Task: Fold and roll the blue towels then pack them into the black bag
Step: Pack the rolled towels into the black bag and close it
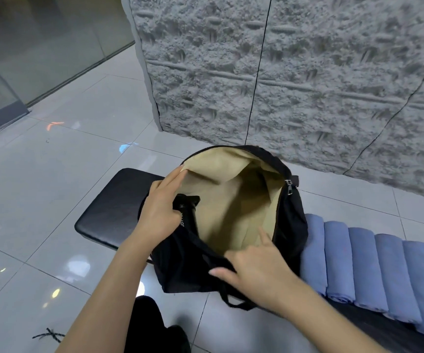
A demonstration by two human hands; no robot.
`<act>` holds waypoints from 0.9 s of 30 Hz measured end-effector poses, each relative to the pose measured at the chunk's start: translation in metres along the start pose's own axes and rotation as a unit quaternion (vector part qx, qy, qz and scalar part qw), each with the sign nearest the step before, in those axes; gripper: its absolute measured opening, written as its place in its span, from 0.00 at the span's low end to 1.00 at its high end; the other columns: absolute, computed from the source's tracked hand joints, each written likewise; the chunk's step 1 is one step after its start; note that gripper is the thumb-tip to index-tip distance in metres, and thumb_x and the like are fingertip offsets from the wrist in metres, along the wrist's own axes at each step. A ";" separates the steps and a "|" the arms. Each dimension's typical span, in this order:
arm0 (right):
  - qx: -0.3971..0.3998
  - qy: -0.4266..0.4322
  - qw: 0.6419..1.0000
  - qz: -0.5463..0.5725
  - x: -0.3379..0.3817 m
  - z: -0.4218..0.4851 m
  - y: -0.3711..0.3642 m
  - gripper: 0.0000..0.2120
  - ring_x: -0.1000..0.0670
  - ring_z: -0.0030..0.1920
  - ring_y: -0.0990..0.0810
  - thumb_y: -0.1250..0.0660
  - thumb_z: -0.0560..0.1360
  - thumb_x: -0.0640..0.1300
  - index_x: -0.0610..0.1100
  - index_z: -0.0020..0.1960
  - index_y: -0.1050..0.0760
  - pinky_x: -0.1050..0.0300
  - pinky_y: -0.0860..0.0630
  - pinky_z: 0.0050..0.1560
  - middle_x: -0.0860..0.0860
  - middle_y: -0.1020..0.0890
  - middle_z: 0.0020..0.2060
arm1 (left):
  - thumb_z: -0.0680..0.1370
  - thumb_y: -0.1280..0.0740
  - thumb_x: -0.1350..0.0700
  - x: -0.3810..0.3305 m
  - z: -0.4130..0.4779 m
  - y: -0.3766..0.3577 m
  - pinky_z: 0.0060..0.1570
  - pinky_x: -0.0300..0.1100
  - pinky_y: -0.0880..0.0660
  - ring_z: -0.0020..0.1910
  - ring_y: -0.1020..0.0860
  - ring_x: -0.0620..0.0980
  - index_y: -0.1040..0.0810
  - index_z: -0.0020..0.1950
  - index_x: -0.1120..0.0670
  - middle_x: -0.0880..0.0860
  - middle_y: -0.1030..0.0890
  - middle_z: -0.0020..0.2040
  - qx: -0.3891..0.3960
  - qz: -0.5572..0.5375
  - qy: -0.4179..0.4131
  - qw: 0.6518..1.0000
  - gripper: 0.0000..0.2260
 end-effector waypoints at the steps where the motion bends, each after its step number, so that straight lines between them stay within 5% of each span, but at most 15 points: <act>1: -0.050 0.012 0.998 -0.035 0.002 -0.004 -0.011 0.28 0.49 0.36 0.19 0.56 0.74 0.64 0.49 0.38 0.24 0.38 0.37 0.69 0.49 0.20 0.30 | 0.65 0.41 0.74 -0.001 -0.001 -0.002 0.55 0.33 0.38 0.60 0.39 0.42 0.43 0.76 0.43 0.20 0.50 0.64 0.004 -0.004 -0.001 1.000 0.44; 2: -0.088 0.001 0.995 -0.050 0.003 -0.007 -0.016 0.25 0.51 0.25 0.23 0.54 0.73 0.60 0.50 0.30 0.27 0.39 0.26 0.59 0.50 0.24 0.21 | 0.65 0.41 0.74 -0.002 -0.002 -0.005 0.56 0.34 0.38 0.60 0.40 0.42 0.44 0.76 0.44 0.20 0.51 0.64 0.008 -0.007 -0.002 1.000 0.44; 4: -0.141 -0.025 0.989 -0.033 -0.003 -0.009 -0.022 0.21 0.52 0.17 0.30 0.52 0.72 0.58 0.51 0.25 0.33 0.45 0.19 0.46 0.50 0.30 0.15 | 0.65 0.41 0.74 -0.004 -0.003 -0.010 0.57 0.37 0.36 0.61 0.41 0.43 0.44 0.76 0.44 0.20 0.51 0.64 0.007 -0.012 0.002 1.000 0.44; 8: -0.183 -0.020 0.982 -0.051 -0.021 -0.001 -0.027 0.24 0.51 0.20 0.27 0.53 0.74 0.59 0.49 0.31 0.27 0.43 0.21 0.52 0.51 0.28 0.17 | 0.65 0.42 0.74 -0.008 -0.003 -0.013 0.56 0.37 0.37 0.63 0.41 0.47 0.42 0.76 0.46 0.24 0.49 0.66 -0.018 -0.009 0.011 1.000 0.42; 11: -0.235 0.030 0.972 -0.002 -0.026 -0.009 -0.027 0.25 0.52 0.35 0.20 0.53 0.77 0.62 0.52 0.45 0.21 0.48 0.27 0.62 0.54 0.19 0.31 | 0.66 0.42 0.74 -0.010 -0.003 -0.015 0.56 0.34 0.40 0.63 0.40 0.48 0.41 0.76 0.48 0.30 0.46 0.68 -0.028 -0.003 0.009 1.000 0.41; 14: -0.360 0.051 0.926 0.099 -0.048 -0.023 -0.015 0.21 0.52 0.57 0.25 0.51 0.82 0.55 0.47 0.59 0.22 0.55 0.33 0.64 0.52 0.20 0.56 | 0.67 0.41 0.74 -0.012 -0.005 -0.016 0.57 0.34 0.41 0.64 0.40 0.48 0.41 0.76 0.49 0.31 0.45 0.68 -0.028 -0.003 0.015 0.999 0.40; 17: -0.454 -0.150 0.858 0.189 -0.105 -0.031 -0.026 0.19 0.47 0.59 0.32 0.50 0.78 0.41 0.41 0.62 0.26 0.54 0.33 0.60 0.45 0.27 0.61 | 0.67 0.41 0.74 -0.014 -0.006 -0.018 0.56 0.33 0.40 0.64 0.40 0.48 0.42 0.76 0.49 0.32 0.45 0.69 -0.024 -0.003 0.017 1.000 0.40; 19: -0.390 -0.316 0.836 0.221 -0.144 -0.032 -0.048 0.21 0.43 0.60 0.34 0.48 0.76 0.33 0.39 0.67 0.32 0.50 0.31 0.57 0.42 0.32 0.63 | 0.67 0.41 0.74 -0.016 -0.007 -0.019 0.55 0.32 0.40 0.65 0.41 0.48 0.42 0.76 0.49 0.35 0.43 0.72 -0.026 -0.002 0.021 0.999 0.40; 21: -0.237 -0.406 0.860 0.200 -0.167 -0.028 -0.075 0.21 0.38 0.60 0.33 0.43 0.78 0.35 0.38 0.71 0.39 0.48 0.33 0.56 0.39 0.33 0.65 | 0.67 0.42 0.75 -0.016 -0.007 -0.019 0.54 0.32 0.41 0.65 0.41 0.48 0.42 0.76 0.49 0.37 0.43 0.74 -0.028 -0.001 0.025 0.999 0.40; 23: -0.126 -0.414 0.884 0.179 -0.171 -0.020 -0.093 0.23 0.38 0.60 0.32 0.41 0.79 0.44 0.37 0.70 0.41 0.49 0.33 0.55 0.38 0.31 0.63 | 0.67 0.42 0.75 -0.017 -0.008 -0.020 0.53 0.30 0.41 0.65 0.41 0.48 0.42 0.76 0.50 0.34 0.44 0.71 -0.029 0.000 0.019 0.999 0.40; 27: -0.084 -0.426 0.886 0.162 -0.163 -0.008 -0.107 0.26 0.40 0.61 0.32 0.38 0.76 0.46 0.37 0.69 0.42 0.52 0.32 0.56 0.39 0.30 0.62 | 0.68 0.42 0.75 -0.015 -0.008 -0.020 0.55 0.32 0.41 0.64 0.41 0.47 0.42 0.76 0.50 0.32 0.45 0.69 -0.029 -0.001 0.019 0.999 0.40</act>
Point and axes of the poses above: each hand's wrist, its own z-axis towards the middle knuckle, its own y-axis out of the back of the hand, x = y × z, the point moved 3 cm from there along z, towards the middle knuckle
